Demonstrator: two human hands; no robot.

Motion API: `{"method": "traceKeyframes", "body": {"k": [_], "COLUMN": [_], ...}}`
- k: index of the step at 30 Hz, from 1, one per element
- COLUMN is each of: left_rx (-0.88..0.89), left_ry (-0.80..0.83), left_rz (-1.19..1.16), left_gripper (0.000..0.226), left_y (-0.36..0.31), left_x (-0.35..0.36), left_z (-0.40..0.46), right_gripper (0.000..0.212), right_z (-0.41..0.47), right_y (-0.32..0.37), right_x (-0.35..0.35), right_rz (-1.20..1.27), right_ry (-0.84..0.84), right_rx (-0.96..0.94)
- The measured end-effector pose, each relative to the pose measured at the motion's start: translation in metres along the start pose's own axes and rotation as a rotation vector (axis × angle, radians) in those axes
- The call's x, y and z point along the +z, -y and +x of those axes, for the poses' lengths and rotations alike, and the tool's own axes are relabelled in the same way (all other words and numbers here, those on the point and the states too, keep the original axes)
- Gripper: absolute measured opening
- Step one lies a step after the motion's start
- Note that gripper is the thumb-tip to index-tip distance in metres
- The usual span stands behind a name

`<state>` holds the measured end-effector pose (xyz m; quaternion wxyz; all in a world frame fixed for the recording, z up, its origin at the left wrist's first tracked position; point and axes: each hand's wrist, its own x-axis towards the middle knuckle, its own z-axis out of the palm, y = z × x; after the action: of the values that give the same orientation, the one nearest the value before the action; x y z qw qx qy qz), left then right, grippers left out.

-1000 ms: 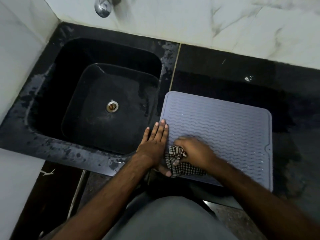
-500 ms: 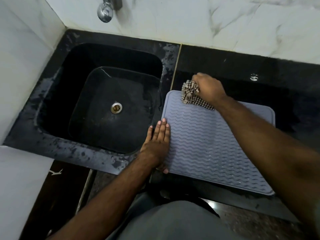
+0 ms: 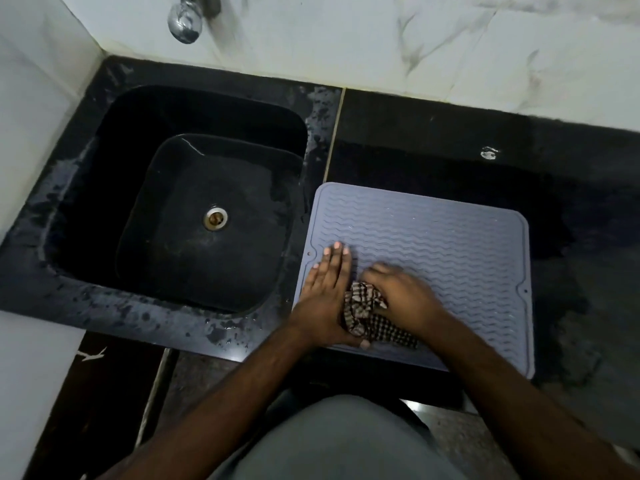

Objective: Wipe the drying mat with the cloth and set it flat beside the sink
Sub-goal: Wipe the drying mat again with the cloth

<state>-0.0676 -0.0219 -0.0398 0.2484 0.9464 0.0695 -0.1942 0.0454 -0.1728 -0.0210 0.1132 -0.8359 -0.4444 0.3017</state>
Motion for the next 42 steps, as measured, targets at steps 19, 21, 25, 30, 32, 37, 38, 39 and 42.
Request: {"method": "traceKeyframes", "body": {"k": [19,21,25,30,32,37,38,39,42], "left_rx": [-0.065,-0.068,-0.072,-0.111,-0.124,-0.113,-0.107,-0.101,-0.093], "left_ry": [0.074,0.094,0.12,0.263,0.285,0.224,0.214,0.205,0.203], "left_rz": [0.091,0.1,0.125,0.165,0.145,0.128,0.127,0.127,0.134], "left_gripper": [0.15,0.151,0.152,0.147,0.147,0.151,0.152,0.152,0.153], "left_y": [-0.002,-0.001,-0.003,-0.005,-0.006,-0.006,-0.006,-0.007,-0.007], "left_x": [0.004,0.004,0.002,0.0,-0.001,-0.003,-0.003,-0.002,-0.003], "left_z": [0.009,0.01,0.012,0.013,0.014,0.013,0.013,0.013,0.013], "right_gripper": [0.026,0.025,0.03,0.029,0.025,0.031,0.031,0.031,0.038], "right_z": [0.085,0.08,0.067,0.092,0.1,0.09,0.082,0.072,0.042], "right_y": [-0.089,-0.089,-0.047,0.014,0.012,-0.032,-0.043,-0.054,-0.081], "right_x": [-0.098,-0.104,-0.092,-0.056,-0.045,-0.056,-0.063,-0.071,-0.09], "right_rz": [-0.4,-0.33,-0.047,0.044,-0.177,-0.371,-0.402,-0.411,-0.426], "right_ry": [-0.431,-0.495,-0.624,-0.486,-0.391,-0.274,-0.244,-0.213,-0.146], "right_rx": [0.072,0.169,0.122,-0.066,-0.186,-0.328,-0.321,-0.296,-0.24]}}
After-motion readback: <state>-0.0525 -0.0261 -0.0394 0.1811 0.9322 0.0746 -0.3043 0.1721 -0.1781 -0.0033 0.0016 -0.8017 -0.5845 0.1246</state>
